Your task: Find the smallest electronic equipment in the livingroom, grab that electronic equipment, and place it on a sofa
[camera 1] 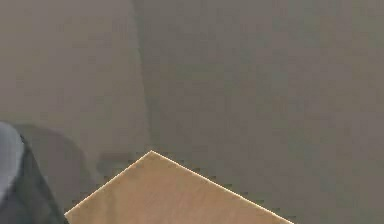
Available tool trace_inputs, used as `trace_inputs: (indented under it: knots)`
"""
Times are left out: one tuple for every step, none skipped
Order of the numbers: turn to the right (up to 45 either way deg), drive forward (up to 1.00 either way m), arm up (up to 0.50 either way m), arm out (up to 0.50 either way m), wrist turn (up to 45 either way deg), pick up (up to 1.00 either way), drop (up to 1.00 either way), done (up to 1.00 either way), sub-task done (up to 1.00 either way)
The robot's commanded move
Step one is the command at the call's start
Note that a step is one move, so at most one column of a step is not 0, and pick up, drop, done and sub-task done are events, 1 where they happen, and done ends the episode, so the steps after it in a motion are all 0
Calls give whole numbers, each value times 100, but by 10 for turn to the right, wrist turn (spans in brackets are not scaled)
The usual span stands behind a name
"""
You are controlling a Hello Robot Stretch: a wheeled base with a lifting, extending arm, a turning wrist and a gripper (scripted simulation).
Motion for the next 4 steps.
trace_inputs:
  knots:
    - [0, 90, 0, 0, 0, 0, 0, 0, 0]
    - [-450, 0, 0, 0, 0, 0, 0, 0, 0]
    - [-300, 0, 0, 0, 0, 0, 0, 0, 0]
    - [0, 50, 0, 0, 0, 0, 0, 0, 0]
